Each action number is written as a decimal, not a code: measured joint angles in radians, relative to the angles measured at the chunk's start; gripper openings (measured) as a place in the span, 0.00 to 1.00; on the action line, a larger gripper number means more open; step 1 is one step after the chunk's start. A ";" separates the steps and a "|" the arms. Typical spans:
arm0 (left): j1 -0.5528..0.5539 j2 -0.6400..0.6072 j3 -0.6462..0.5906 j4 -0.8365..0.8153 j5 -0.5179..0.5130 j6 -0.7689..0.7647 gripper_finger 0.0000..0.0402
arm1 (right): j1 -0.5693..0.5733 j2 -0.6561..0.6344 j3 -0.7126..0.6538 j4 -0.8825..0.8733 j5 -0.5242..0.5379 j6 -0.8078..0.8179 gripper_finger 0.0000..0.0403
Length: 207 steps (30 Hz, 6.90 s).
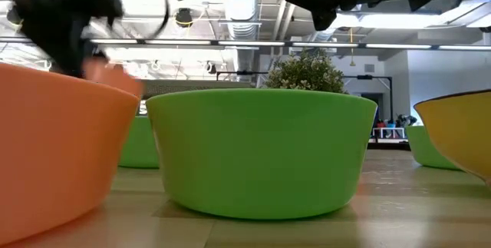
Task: Pick & Place Mini bowls
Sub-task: Put the orange bowl on the shelf, then put the white patterned bowl on the shelf
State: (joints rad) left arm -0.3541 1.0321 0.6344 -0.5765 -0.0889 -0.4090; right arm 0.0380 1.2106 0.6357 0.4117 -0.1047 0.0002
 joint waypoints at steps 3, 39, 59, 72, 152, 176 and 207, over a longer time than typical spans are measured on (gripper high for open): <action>-0.017 0.000 0.107 -0.108 -0.096 0.060 0.02 | 0.000 0.000 0.000 0.000 0.000 0.000 0.28; 0.794 0.007 0.285 -0.363 -0.132 0.607 0.02 | -0.002 0.000 0.000 0.002 0.000 -0.001 0.28; 0.814 0.055 0.278 -0.308 -0.202 0.615 0.20 | -0.001 0.000 0.000 0.010 0.000 -0.001 0.28; 0.738 0.054 0.322 -0.297 -0.263 0.638 0.32 | 0.002 0.026 -0.002 0.031 0.000 -0.029 0.28; -0.026 -0.180 0.027 0.201 -0.093 0.296 0.28 | 0.621 0.653 0.620 -0.990 0.082 1.116 0.28; -0.028 -0.172 0.028 0.226 -0.092 0.295 0.28 | 0.593 0.679 0.819 -1.166 0.129 0.873 0.05; -0.105 -0.314 0.049 0.254 -0.207 0.299 0.28 | 0.157 0.681 1.130 -1.113 0.533 -0.351 0.01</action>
State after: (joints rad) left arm -0.4595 0.7180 0.6838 -0.3225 -0.2955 -0.1097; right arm 0.1952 1.8914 1.7654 -0.7011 0.4278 -0.3511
